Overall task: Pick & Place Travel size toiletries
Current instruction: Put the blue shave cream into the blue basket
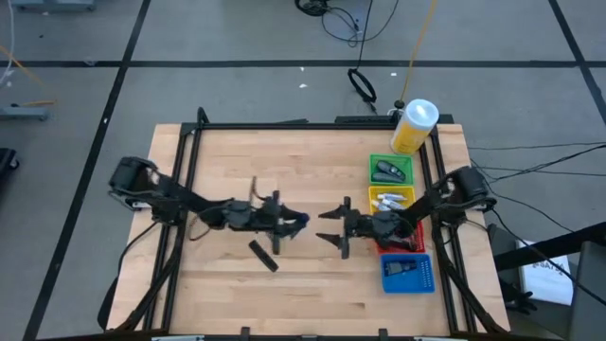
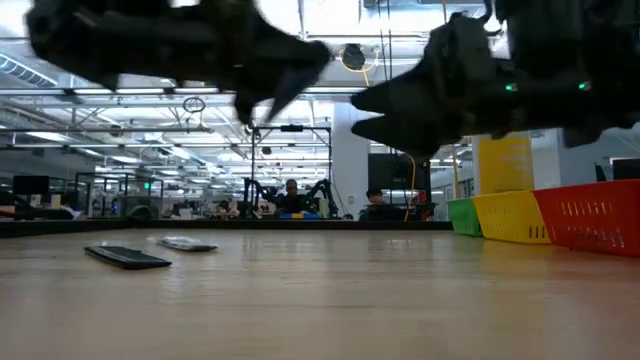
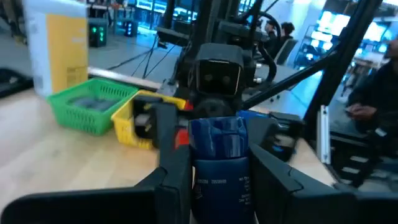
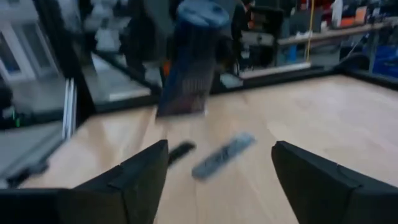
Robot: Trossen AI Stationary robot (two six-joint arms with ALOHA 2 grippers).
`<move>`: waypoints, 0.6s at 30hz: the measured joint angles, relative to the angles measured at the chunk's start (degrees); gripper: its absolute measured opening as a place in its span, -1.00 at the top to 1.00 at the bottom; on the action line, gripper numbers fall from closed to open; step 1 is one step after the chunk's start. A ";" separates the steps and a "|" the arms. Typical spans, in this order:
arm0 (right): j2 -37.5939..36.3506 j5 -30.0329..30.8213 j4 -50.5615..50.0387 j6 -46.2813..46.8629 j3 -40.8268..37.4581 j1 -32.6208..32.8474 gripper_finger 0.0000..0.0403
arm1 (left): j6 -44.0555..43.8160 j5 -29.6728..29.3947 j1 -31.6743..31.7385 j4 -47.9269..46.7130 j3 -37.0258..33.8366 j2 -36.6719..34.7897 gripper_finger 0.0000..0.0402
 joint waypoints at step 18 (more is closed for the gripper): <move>4.08 9.37 3.07 -3.67 7.33 0.94 0.34 | 10.07 -1.18 1.90 -4.85 11.64 7.10 0.37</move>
